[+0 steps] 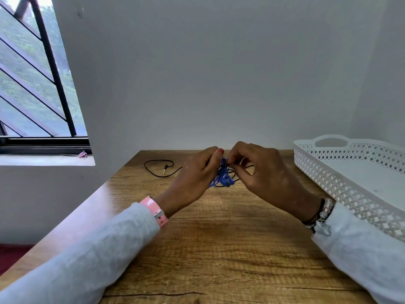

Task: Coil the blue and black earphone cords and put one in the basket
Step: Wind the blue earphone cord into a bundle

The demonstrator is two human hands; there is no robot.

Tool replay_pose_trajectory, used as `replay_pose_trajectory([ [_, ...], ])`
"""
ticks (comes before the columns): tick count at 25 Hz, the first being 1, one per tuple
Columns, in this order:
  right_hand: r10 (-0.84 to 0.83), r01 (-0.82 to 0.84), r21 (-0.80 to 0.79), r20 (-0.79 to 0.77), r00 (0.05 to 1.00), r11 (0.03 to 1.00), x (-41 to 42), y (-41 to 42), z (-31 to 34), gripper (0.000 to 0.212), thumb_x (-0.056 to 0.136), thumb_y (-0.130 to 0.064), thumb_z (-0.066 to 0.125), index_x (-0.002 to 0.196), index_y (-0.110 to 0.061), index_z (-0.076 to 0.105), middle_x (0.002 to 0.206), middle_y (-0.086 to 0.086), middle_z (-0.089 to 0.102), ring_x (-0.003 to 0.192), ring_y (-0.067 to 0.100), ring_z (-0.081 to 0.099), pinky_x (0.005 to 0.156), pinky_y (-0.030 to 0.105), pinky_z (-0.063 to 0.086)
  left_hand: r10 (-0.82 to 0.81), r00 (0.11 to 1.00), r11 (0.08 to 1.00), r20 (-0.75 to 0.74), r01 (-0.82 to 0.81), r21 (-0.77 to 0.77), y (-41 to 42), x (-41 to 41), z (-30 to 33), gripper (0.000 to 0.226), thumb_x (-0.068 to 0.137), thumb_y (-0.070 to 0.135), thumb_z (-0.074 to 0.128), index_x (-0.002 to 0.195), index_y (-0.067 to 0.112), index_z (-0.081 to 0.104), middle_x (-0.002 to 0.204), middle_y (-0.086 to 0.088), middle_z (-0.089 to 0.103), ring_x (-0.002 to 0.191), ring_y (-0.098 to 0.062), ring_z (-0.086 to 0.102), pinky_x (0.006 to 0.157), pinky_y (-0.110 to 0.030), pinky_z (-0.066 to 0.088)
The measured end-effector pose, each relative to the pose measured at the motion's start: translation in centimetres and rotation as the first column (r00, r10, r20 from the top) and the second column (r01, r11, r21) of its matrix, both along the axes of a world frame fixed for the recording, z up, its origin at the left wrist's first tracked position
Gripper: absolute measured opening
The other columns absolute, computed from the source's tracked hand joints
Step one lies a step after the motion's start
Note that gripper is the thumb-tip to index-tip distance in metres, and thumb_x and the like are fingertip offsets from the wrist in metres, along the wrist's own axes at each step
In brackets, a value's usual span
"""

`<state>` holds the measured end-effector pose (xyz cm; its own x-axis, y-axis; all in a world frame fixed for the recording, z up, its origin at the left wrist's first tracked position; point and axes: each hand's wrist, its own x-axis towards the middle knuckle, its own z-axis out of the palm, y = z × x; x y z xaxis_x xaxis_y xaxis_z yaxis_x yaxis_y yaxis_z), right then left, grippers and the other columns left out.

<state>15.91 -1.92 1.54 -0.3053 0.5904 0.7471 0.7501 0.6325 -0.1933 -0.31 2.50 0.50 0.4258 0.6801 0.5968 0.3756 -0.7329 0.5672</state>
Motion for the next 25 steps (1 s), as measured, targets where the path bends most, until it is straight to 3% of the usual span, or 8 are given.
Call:
replay_pose_trajectory([
  [2,-0.029,0.03,0.03,-0.043,0.999,0.999,-0.1,0.0,-0.1,0.012,0.083,-0.008,0.066,0.088,-0.016,0.059,0.079,0.002,0.069,0.07,0.014,0.064,0.065,0.035,0.056,0.008,1.0,1.0,0.021,-0.009,0.03,0.0,0.1,-0.1,0.035,0.1,0.028,0.033,0.079,0.006,0.051,0.057,0.003,0.045,0.051,-0.011,0.04,0.052,-0.032,0.034],
  [7,-0.072,0.082,0.094,-0.11,0.991,0.992,-0.6,0.0,-0.4,0.01,0.083,-0.008,0.066,0.088,-0.013,0.059,0.079,0.002,0.069,0.07,0.014,0.063,0.064,0.033,0.056,-0.008,0.998,0.999,0.064,0.005,0.048,-0.2,0.3,-0.1,0.034,0.099,0.03,0.033,0.08,0.008,0.05,0.058,0.003,0.047,0.049,-0.008,0.041,0.051,-0.036,0.037],
  [13,-0.076,0.094,0.106,-0.162,0.984,0.99,-0.6,-0.2,-0.4,0.011,0.083,-0.006,0.066,0.09,-0.012,0.061,0.08,-0.001,0.069,0.074,0.009,0.065,0.069,0.025,0.057,-0.121,0.973,0.984,0.199,0.144,-0.109,-0.2,0.4,0.1,0.032,0.099,0.031,0.031,0.08,0.011,0.047,0.064,-0.005,0.052,0.045,-0.006,0.046,0.049,-0.019,0.039],
  [18,-0.03,0.05,0.067,-0.274,0.961,0.996,-0.9,-0.2,-0.3,0.014,0.081,-0.004,0.068,0.092,-0.011,0.063,0.084,-0.005,0.068,0.082,0.006,0.065,0.08,0.017,0.052,-0.143,0.936,0.965,0.322,0.204,-0.165,-0.2,0.6,0.0,0.041,0.1,0.031,0.028,0.072,0.008,0.048,0.052,0.002,0.051,0.041,-0.008,0.043,0.048,-0.019,0.039],
  [22,0.042,-0.027,0.076,-0.217,0.975,0.997,-1.4,-0.7,-0.5,0.015,0.081,-0.002,0.067,0.09,-0.012,0.061,0.084,-0.001,0.069,0.084,0.008,0.062,0.075,0.023,0.052,-0.084,0.897,0.979,0.433,0.156,-0.134,-0.2,0.6,0.0,0.043,0.099,0.029,0.03,0.071,0.007,0.055,0.046,0.002,0.05,0.038,-0.008,0.039,0.043,-0.019,0.034],
  [25,0.122,-0.119,0.03,-0.187,0.975,0.992,-1.4,-1.0,-0.3,0.014,0.081,-0.001,0.064,0.089,-0.011,0.06,0.083,-0.001,0.066,0.078,0.01,0.061,0.071,0.026,0.051,-0.063,0.889,0.983,0.454,0.134,-0.126,0.1,0.3,0.3,0.048,0.1,0.03,0.031,0.062,0.009,0.05,0.041,0.0,0.042,0.04,-0.014,0.036,0.048,-0.028,0.033],
])
